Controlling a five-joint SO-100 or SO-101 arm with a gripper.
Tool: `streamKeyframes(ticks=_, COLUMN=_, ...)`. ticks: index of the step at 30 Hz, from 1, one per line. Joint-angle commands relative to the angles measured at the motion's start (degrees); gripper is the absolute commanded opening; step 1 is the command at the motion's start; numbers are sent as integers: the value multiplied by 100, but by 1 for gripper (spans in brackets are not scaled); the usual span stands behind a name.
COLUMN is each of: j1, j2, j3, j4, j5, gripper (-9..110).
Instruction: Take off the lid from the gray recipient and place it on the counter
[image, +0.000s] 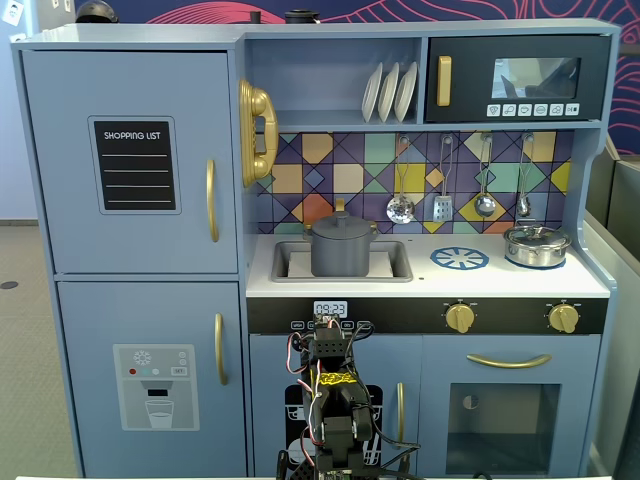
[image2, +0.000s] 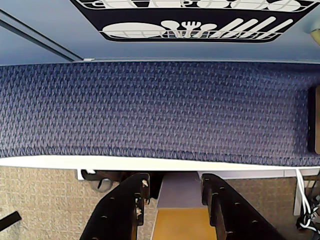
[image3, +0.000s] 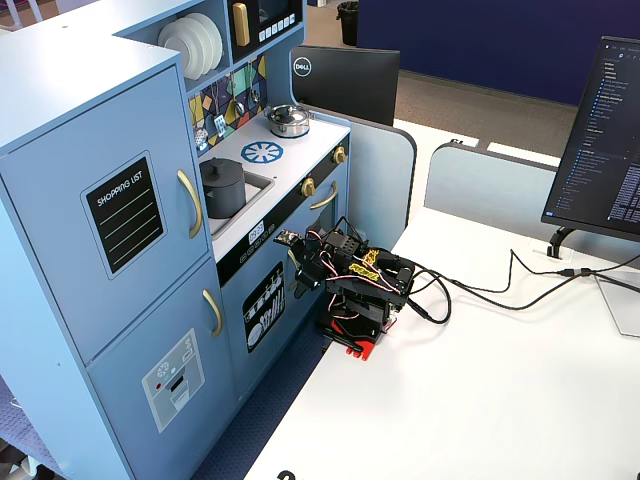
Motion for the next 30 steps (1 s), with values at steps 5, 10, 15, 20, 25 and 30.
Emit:
streamKeyframes(ticks=5, j1=501, j2=-18, j3=88, j4=949, j5=325, gripper=0)
streamKeyframes(ticks=10, j1=642, j2=-18, j3=88, j4=932, j5=193, gripper=0)
streamKeyframes(ticks=15, j1=1055, j2=-123, j3=-62, j4=-334, j5=-9, gripper=0)
streamKeyframes(ticks=20, j1=835, j2=-861, j3=-1547, j4=-1811, j5=334, gripper=0)
streamKeyframes(ticks=25, j1=668, j2=-1591, j3=-3489, j4=-2294, j5=18, gripper=0)
streamKeyframes(ticks=30, j1=571, j2=-1890, j3=-4315, j4=-3709, j5=-211, gripper=0)
